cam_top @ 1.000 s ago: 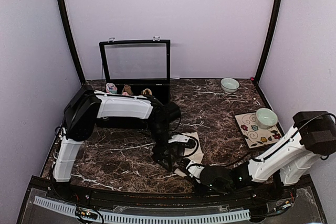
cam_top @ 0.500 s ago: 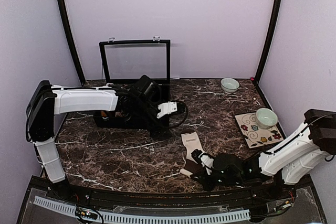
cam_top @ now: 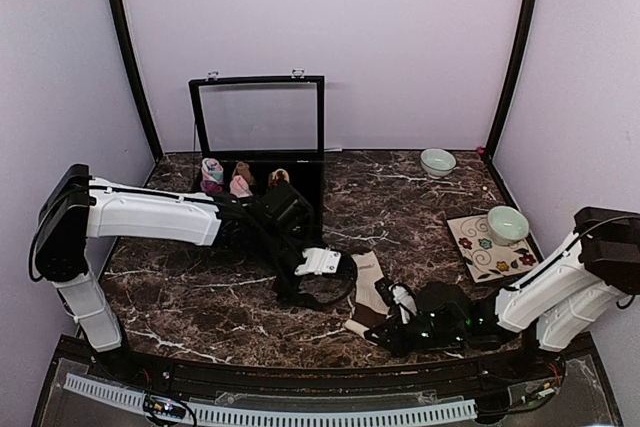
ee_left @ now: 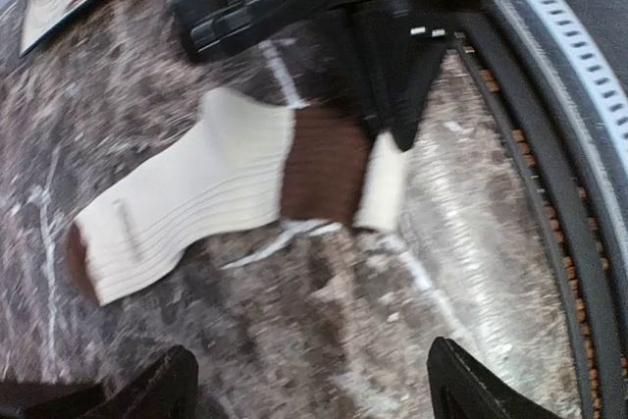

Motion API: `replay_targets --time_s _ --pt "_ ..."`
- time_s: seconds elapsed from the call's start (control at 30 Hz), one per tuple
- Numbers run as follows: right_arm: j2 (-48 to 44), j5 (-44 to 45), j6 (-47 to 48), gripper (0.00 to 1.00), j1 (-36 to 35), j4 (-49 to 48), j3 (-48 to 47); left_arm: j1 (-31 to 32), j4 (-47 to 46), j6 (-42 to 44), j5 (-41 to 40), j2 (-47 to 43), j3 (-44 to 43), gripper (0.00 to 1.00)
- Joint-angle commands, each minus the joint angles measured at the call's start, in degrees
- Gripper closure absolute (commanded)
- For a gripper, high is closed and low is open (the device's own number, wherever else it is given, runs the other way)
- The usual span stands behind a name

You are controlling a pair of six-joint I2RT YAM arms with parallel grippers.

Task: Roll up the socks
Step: Roll the sock at the center of the board.

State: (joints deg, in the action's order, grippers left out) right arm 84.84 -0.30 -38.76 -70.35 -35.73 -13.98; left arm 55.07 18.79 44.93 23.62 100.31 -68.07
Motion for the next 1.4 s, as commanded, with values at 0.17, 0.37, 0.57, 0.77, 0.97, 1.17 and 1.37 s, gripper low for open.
replay_targets --time_s 0.17,0.37,0.57,0.77,0.97,1.17,1.37 --pt "3.66 -5.46 -6.26 1.0 3.19 7.09 3.83 8.43 2.94 9.13 4.98 5.79 -3.34 0.38" --pt "3.92 -8.74 -8.32 1.0 5.61 6.99 5.12 10.36 -0.51 11.48 3.61 9.66 -4.87 0.45" --pt "4.32 -11.12 -8.96 1.0 7.35 6.22 5.71 11.75 -3.7 12.46 1.34 11.62 -5.4 0.49" --pt "5.98 -13.98 -8.58 1.0 9.33 5.52 4.98 12.08 -5.32 13.03 -0.89 13.38 -7.09 0.55" --pt "8.33 -16.02 -8.31 1.0 10.54 4.33 4.83 12.08 -4.05 13.7 -1.75 15.08 -8.08 0.65" --pt "8.86 -16.69 -8.36 1.0 11.11 3.36 5.28 12.08 -2.83 14.8 -3.44 16.64 -7.48 0.78" --pt "10.39 -18.48 -8.41 1.0 11.8 2.02 4.94 12.08 -3.65 14.38 -4.1 17.37 -7.21 0.84"
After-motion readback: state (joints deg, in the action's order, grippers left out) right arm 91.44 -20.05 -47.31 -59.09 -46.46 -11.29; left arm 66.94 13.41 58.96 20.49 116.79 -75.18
